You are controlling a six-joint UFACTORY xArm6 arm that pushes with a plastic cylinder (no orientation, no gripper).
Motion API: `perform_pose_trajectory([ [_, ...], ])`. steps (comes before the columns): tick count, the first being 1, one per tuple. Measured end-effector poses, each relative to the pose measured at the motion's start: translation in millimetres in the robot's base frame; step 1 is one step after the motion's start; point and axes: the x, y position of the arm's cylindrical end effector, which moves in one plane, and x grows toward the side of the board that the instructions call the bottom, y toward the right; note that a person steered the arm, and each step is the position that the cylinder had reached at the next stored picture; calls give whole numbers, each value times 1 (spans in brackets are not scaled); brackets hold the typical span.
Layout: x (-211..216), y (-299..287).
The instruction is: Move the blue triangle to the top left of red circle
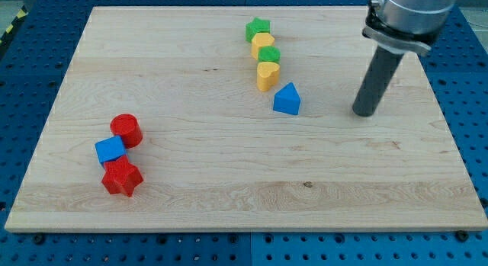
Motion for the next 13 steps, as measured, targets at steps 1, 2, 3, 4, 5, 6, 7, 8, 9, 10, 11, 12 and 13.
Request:
perform_pose_trajectory([
  [1,-4,-54],
  [2,-4,-128],
  [3,-4,-190],
  [4,-4,-169],
  [5,-4,-171],
  [6,-4,-237],
  [7,-1,-295],
  [8,-6,-275],
  [9,-35,-225],
  [10,-41,-245],
  [11,-19,-299],
  [12,0,-331],
  [13,-23,-331],
])
